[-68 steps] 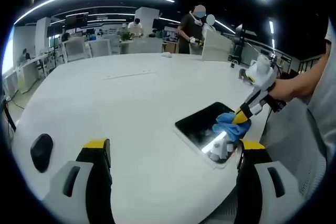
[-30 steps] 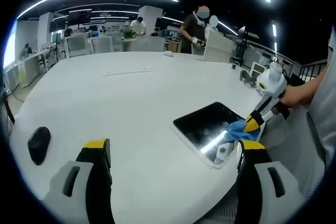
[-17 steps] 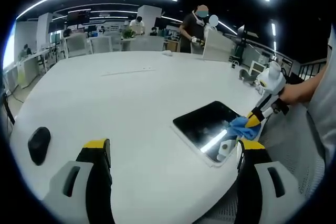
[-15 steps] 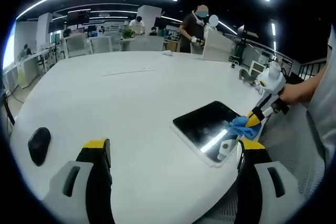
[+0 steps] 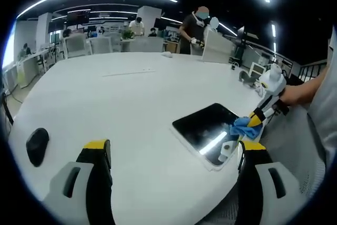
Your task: Wipe the mirror surface with the cleaning cloth until all visible marks leave the cleaned area.
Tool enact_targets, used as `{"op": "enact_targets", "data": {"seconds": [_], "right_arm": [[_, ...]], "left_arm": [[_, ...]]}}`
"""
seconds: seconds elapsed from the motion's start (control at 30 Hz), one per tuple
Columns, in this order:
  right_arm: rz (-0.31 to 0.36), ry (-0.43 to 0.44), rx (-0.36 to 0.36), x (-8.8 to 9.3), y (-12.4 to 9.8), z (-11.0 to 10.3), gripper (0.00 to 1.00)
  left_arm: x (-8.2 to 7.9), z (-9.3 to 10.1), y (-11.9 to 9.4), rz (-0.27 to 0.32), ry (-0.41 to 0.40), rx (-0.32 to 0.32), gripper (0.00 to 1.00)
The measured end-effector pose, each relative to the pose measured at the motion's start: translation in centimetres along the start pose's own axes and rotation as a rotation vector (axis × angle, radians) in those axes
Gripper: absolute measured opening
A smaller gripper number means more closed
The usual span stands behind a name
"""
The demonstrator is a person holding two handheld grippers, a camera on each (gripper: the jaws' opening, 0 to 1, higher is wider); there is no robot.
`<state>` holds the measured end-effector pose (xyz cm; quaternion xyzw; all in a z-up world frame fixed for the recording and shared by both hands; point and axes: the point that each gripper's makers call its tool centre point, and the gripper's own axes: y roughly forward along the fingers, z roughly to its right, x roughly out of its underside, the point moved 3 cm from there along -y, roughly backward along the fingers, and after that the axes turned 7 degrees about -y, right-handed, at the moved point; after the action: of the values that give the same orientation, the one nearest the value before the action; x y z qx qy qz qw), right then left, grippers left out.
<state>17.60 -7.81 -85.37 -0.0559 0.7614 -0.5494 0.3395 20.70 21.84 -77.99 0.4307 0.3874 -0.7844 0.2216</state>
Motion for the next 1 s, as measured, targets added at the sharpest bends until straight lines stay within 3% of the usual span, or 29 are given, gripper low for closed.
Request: {"op": "enact_targets", "data": {"seconds": [0.13,0.37,1.0], "right_arm": [[0.003,-0.007,0.008,-0.2,0.1,0.1,0.0],[0.024,0.011,0.023,-0.8,0.5,0.5,0.0],[0.049,-0.033,0.044,-3.5,1.5,2.1,0.0]], "left_arm": [[0.0,-0.3,-0.1,-0.01,0.022,-0.008,0.99],[-0.8,-1.0,-0.9,0.027,0.0,-0.02,0.99],[-0.2,-1.5,-1.5,0.019,0.008,-0.039,0.99]]}}
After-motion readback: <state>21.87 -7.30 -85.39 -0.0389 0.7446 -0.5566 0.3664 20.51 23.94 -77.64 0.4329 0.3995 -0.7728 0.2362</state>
